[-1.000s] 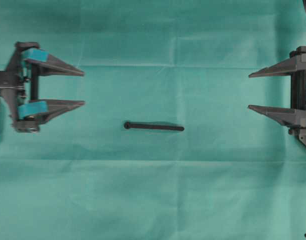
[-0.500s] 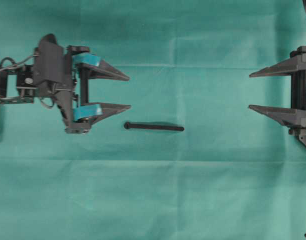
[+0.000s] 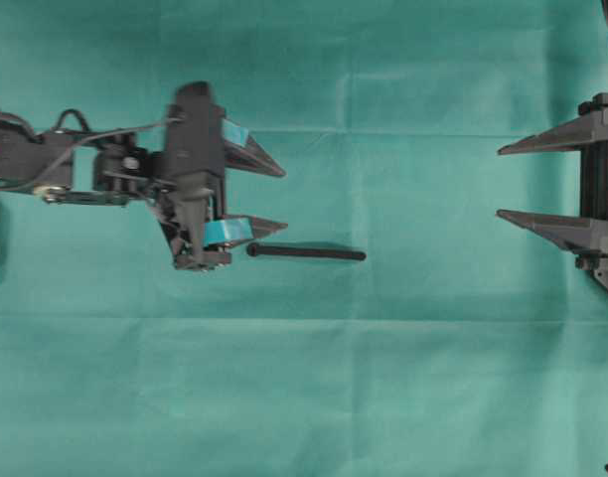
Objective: Peel off the Velcro with your right arm.
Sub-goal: 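Lower the left gripper over the strap's looped end and close it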
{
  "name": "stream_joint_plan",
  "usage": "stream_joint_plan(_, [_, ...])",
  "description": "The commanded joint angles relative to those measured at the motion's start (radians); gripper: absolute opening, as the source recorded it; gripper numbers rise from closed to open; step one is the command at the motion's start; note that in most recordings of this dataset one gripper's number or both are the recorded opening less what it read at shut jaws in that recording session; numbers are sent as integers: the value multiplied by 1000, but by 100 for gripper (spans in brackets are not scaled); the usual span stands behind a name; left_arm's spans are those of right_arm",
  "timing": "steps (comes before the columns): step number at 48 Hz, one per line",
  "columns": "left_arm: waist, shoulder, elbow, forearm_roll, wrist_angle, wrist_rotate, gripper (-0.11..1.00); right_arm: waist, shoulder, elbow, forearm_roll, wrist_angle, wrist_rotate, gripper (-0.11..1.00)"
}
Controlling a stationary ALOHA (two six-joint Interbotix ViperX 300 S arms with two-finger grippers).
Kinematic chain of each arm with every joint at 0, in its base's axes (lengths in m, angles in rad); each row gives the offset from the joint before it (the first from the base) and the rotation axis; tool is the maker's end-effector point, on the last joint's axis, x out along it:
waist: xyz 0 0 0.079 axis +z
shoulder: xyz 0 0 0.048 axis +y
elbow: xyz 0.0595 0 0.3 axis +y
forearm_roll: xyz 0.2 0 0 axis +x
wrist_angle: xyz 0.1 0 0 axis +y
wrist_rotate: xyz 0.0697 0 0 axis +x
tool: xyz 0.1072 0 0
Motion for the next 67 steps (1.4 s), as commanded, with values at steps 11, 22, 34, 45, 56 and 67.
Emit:
stream_joint_plan(11, [3,78,-126,-3,215,2,79,-2,3,-12,-3,-9,-2,46])
stream_joint_plan(22, [3,106,-130,-3,209,5,79,-2,3,-11,-3,-9,-2,46])
stream_joint_plan(34, [-29,150,-130,-2,190,-3,79,-2,3,-11,-3,-9,-2,46])
stream_joint_plan(45, [-43,189,-127,-3,153,-6,79,-2,8,-11,-6,-9,-2,46])
stream_joint_plan(56, [-48,241,-126,-3,118,-6,79,-2,8,-9,-6,-9,-2,46])
stream_joint_plan(67, [-46,293,-127,-2,95,-6,79,-2,6,3,-6,-26,-2,46])
